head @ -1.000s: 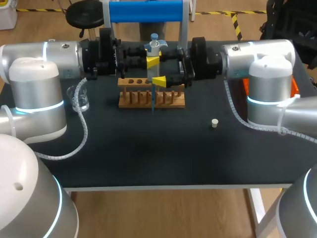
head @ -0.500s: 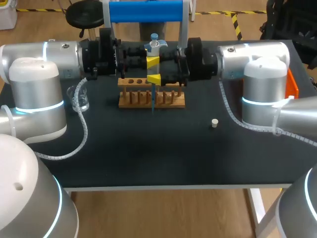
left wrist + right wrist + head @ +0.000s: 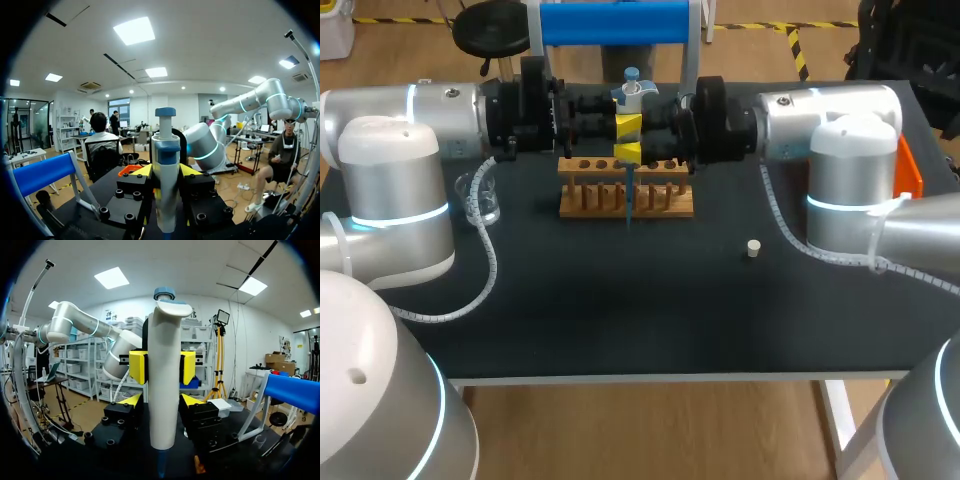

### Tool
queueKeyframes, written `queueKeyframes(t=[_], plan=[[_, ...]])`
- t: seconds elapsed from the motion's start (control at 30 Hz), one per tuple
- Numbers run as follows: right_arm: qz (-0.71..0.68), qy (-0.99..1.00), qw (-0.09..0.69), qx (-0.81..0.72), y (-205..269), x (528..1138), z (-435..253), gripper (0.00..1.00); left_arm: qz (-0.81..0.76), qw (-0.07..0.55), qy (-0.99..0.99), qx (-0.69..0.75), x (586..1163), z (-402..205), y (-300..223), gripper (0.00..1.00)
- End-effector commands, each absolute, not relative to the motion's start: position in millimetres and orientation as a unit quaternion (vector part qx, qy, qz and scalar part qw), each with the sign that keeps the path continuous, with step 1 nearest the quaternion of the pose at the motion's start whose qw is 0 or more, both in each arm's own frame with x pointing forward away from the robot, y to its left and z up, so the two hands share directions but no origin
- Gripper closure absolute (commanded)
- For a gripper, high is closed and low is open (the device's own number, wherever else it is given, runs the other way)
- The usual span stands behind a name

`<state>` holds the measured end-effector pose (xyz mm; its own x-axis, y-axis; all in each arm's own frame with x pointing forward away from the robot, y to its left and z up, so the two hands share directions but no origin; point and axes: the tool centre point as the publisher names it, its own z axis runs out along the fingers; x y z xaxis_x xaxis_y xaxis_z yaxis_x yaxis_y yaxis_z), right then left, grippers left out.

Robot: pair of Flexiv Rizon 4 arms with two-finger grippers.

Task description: Invert the test tube, pick up the pipette, mount the tip to pipette, aspirate from beaker and dispense into the tube, eject the tip, return the pipette, and cap with the stopper.

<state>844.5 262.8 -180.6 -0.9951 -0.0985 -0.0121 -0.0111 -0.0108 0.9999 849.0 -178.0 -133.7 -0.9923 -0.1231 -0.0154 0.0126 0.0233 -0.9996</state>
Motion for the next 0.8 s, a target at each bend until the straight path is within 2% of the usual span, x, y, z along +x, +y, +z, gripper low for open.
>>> queueKeyframes(t=[0.03, 0.07, 0.1, 0.17, 0.5, 0.53, 0.57, 0.8], plan=[[-0.711, -0.702, 0.031, 0.040, 262, 844, -181, 0.62, -0.698, 0.050, 0.713, -0.040, 848, -134, -179, 1.00], [-0.711, -0.702, 0.031, 0.040, 262, 844, -181, 0.65, -0.698, 0.050, 0.713, -0.040, 848, -134, -179, 1.00], [-0.711, -0.701, 0.032, 0.040, 262, 844, -180, 0.79, -0.698, 0.050, 0.713, -0.040, 848, -134, -179, 1.00], [-0.711, -0.701, 0.032, 0.041, 262, 843, -180, 1.00, -0.698, 0.050, 0.713, -0.040, 848, -134, -179, 1.00], [-0.711, -0.701, 0.035, 0.046, 262, 842, -179, 1.00, -0.698, 0.050, 0.713, -0.040, 848, -134, -179, 1.00], [-0.711, -0.701, 0.035, 0.046, 262, 842, -179, 1.00, -0.698, 0.050, 0.713, -0.040, 848, -134, -179, 0.81], [-0.711, -0.701, 0.034, 0.046, 261, 842, -180, 1.00, -0.698, 0.050, 0.713, -0.040, 848, -134, -179, 0.00], [-0.711, -0.701, 0.033, 0.050, 251, 842, -177, 1.00, -0.698, 0.050, 0.713, -0.040, 848, -134, -179, 0.00]])
